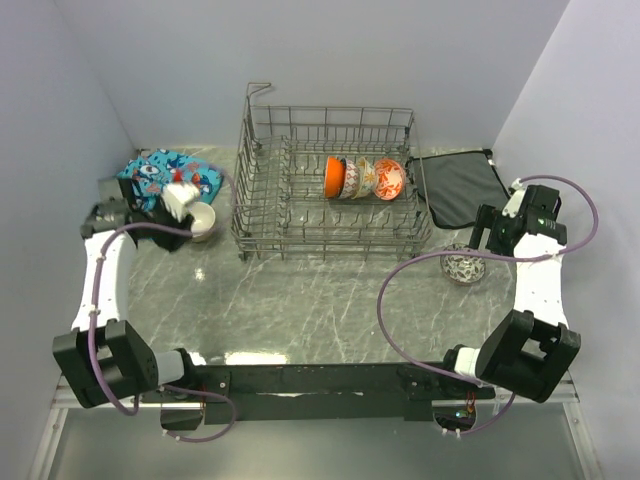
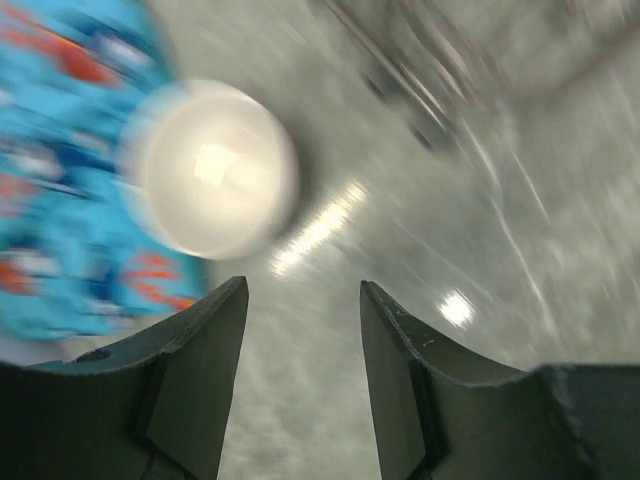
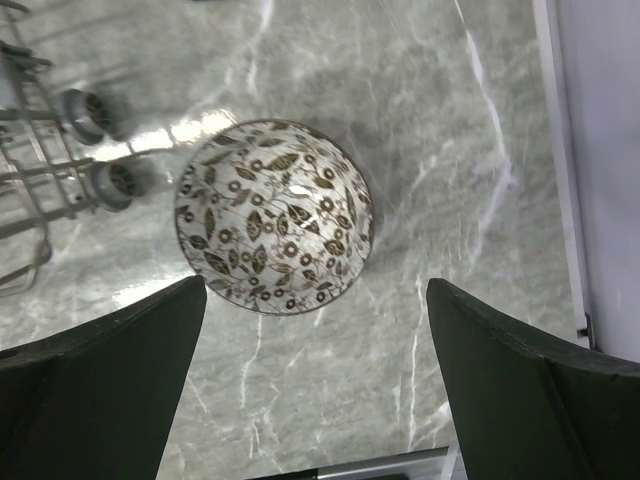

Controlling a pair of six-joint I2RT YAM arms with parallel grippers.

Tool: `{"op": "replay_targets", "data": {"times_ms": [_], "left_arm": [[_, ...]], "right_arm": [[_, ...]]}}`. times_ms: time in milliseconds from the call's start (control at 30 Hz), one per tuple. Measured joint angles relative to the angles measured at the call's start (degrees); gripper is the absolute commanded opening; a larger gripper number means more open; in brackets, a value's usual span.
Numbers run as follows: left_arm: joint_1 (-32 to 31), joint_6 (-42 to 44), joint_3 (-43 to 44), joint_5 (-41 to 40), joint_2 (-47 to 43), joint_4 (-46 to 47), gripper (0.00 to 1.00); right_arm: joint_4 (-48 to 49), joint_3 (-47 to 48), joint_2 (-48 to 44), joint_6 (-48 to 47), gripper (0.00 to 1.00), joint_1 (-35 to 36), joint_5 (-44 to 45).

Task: Load the bowls into the dish rack

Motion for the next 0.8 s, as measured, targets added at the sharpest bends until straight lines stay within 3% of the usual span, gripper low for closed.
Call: {"op": "replay_targets", "data": {"times_ms": [133, 233, 500, 800], "left_arm": [[0.00, 6.78, -11.19, 0.17, -0.76, 0.52, 0.55], [-0.02, 9.90, -14.69, 0.28, -1.44, 2.27, 0.54], [-0.02, 12.85, -15.41, 0.44, 1.92, 12.96, 0.52], [-1.22, 13.94, -10.56, -0.15, 14.49, 14.56, 0.48]], "right_arm": [[0.04, 1.53, 0.33, -0.39, 1.00, 0.26, -0.87], [-0.04, 1.64, 0.35, -0.61, 1.00, 0.28, -1.25], [-0.52, 1.53, 0.33, -1.27, 1.00, 0.26, -2.34], [-0.96, 1.51, 0.33, -2.23, 1.00, 0.28, -1.95]]}}
